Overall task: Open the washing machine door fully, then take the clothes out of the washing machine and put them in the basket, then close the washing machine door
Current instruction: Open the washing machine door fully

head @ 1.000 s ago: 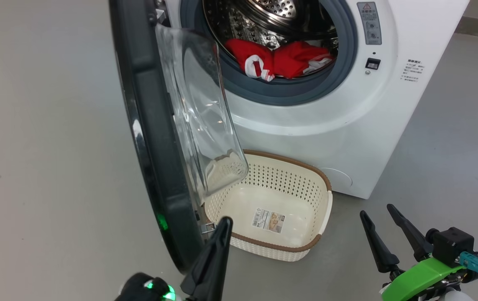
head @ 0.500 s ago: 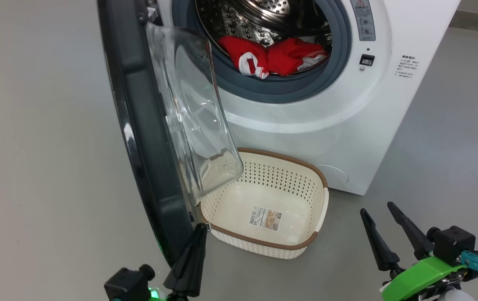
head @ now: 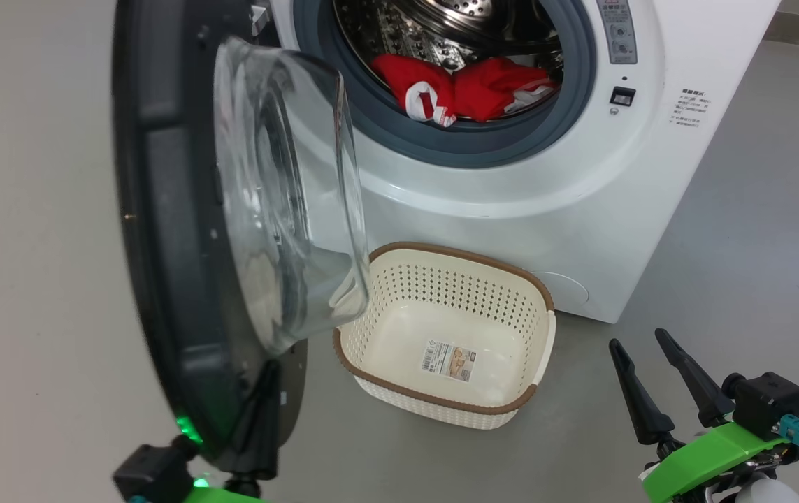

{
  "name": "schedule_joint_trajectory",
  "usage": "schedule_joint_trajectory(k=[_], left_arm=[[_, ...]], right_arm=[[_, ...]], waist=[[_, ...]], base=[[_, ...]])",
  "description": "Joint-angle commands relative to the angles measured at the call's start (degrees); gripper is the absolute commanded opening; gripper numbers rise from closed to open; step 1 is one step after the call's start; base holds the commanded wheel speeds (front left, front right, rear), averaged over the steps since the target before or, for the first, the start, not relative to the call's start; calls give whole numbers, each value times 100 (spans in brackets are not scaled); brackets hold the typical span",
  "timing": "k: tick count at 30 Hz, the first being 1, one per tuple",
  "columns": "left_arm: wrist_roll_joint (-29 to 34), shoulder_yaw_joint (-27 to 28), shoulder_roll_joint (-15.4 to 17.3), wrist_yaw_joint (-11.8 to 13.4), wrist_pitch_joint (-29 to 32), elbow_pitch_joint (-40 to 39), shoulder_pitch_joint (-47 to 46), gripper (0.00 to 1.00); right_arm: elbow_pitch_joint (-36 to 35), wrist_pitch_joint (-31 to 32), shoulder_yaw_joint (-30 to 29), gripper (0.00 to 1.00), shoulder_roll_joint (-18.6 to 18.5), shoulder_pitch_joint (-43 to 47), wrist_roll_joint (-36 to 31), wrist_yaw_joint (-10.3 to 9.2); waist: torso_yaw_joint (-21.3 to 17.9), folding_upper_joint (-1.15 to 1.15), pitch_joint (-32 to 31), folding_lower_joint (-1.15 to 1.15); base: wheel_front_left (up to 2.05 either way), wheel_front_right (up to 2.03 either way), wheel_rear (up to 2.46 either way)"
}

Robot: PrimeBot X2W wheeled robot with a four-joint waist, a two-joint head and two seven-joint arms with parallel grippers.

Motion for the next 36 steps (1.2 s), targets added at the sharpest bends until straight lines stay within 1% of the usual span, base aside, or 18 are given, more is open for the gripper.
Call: schedule_joint_trajectory(k=[1, 8, 13, 19, 20, 28, 36], left_arm=[[102, 420, 78, 53, -35, -166, -27, 0], [397, 1164, 78, -56, -35, -144, 82, 0], [502, 1680, 78, -80, -35, -137, 0, 0], [623, 2374, 78, -175, -35, 30, -211, 0], [623, 2374, 78, -175, -35, 30, -211, 0], [832, 3316, 88, -305, -35, 311, -551, 0], [1049, 4203, 209, -476, -35, 678, -902, 0]], right_arm=[[-173, -53, 106, 100, -31, -66, -25, 35], [-238, -53, 88, 100, -33, -78, -51, 35], [-304, -53, 116, 100, -67, -124, -64, 35], [-376, -53, 149, 100, -138, -213, -61, 35], [-376, -53, 149, 100, -138, -213, -61, 35], [-404, -54, 157, 100, -238, -312, -43, 35], [-427, -54, 155, 100, -282, -400, -44, 35]], waist=[[19, 0, 9, 0], [66, 0, 71, 0], [54, 0, 177, 0], [-6, 0, 335, 0], [-6, 0, 335, 0], [-103, 0, 534, 0], [-223, 0, 694, 0]], base=[[0, 0, 0], [0, 0, 0], [0, 0, 0], [0, 0, 0], [0, 0, 0], [0, 0, 0], [0, 0, 0]])
